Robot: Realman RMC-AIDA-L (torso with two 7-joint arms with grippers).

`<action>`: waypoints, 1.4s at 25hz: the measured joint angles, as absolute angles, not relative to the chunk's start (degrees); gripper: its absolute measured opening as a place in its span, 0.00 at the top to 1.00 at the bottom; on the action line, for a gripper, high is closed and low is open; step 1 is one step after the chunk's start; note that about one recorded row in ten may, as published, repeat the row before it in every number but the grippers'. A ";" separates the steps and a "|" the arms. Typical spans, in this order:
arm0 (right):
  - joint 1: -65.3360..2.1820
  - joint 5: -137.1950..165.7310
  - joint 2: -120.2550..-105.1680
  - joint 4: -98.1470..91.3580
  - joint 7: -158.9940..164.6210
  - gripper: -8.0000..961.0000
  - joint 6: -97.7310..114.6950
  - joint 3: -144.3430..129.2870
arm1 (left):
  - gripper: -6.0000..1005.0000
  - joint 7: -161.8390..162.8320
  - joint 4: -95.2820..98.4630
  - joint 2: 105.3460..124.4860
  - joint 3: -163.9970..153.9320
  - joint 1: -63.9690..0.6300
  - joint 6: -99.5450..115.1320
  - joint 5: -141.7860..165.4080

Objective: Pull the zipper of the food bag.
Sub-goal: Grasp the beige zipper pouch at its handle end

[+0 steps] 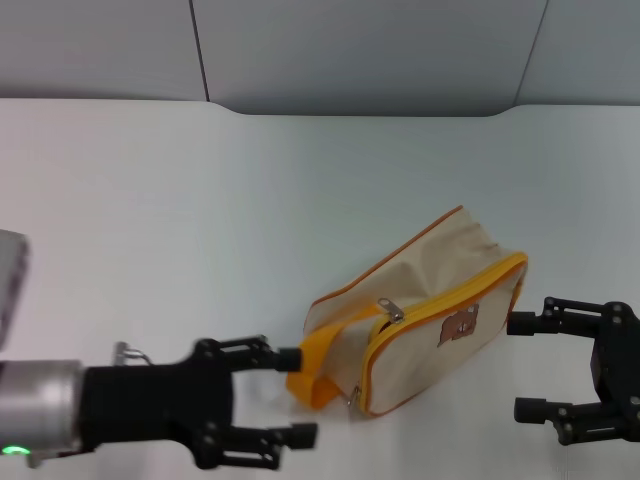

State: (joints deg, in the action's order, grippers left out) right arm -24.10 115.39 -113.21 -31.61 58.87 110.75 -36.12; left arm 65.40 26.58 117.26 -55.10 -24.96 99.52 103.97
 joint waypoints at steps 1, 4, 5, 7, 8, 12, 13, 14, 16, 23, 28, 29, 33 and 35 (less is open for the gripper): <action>-24.08 115.39 -113.21 -31.61 58.88 0.14 110.75 -36.00 | 0.18 65.33 26.50 118.02 -55.44 -25.41 98.65 104.89; -24.02 115.39 -113.20 -31.62 58.90 0.14 110.74 -35.84 | 0.18 64.36 23.56 118.98 -56.41 -27.17 96.16 105.62; -24.01 115.39 -113.20 -31.61 58.89 0.14 110.72 -35.83 | 0.18 63.77 22.19 119.03 -56.51 -27.81 95.45 105.56; -23.94 115.40 -113.20 -31.61 58.89 0.14 110.67 -35.79 | 0.18 61.95 18.36 119.02 -56.26 -29.44 93.08 105.34; -23.90 115.40 -113.20 -31.64 58.89 0.14 110.67 -35.79 | 0.18 61.38 17.22 119.02 -56.15 -29.93 92.03 105.31; -24.12 115.40 -113.20 -31.64 58.89 0.14 110.71 -35.77 | 0.19 59.70 14.18 119.15 -56.07 -31.61 87.15 104.00; -24.15 115.40 -113.20 -31.63 58.88 0.14 110.72 -35.77 | 0.19 58.93 13.21 119.17 -56.07 -32.07 85.75 103.01; -24.13 115.40 -113.20 -31.64 58.88 0.14 110.75 -35.74 | 0.19 58.40 12.69 119.17 -56.07 -32.32 84.79 102.14; -24.13 115.40 -113.20 -31.68 58.88 0.14 110.75 -35.56 | 0.19 57.76 12.26 119.18 -56.08 -32.61 82.50 100.38; -24.24 115.40 -113.20 -31.58 58.88 0.14 110.75 -34.39 | 0.23 54.35 9.55 119.22 -56.26 -34.42 80.12 95.04; -24.19 115.37 -113.55 -31.71 58.89 0.14 110.75 -33.59 | 0.26 52.51 8.21 119.25 -56.29 -35.24 76.51 91.33; -24.14 115.37 -113.61 -31.77 58.89 0.14 110.75 -33.38 | 0.27 52.08 8.14 119.25 -56.35 -35.36 76.13 91.21; -23.92 115.34 -113.68 -31.71 58.91 0.14 110.98 -32.46 | 0.29 50.70 7.76 119.27 -56.11 -35.78 75.13 90.34; -23.91 115.32 -113.71 -31.65 58.92 0.14 111.25 -31.83 | 0.30 50.79 7.46 119.27 -56.08 -36.38 73.89 89.57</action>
State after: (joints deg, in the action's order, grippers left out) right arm -23.91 115.32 -113.71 -31.65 58.92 111.25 -31.83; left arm 50.79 7.46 119.27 -56.08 -36.38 73.89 89.57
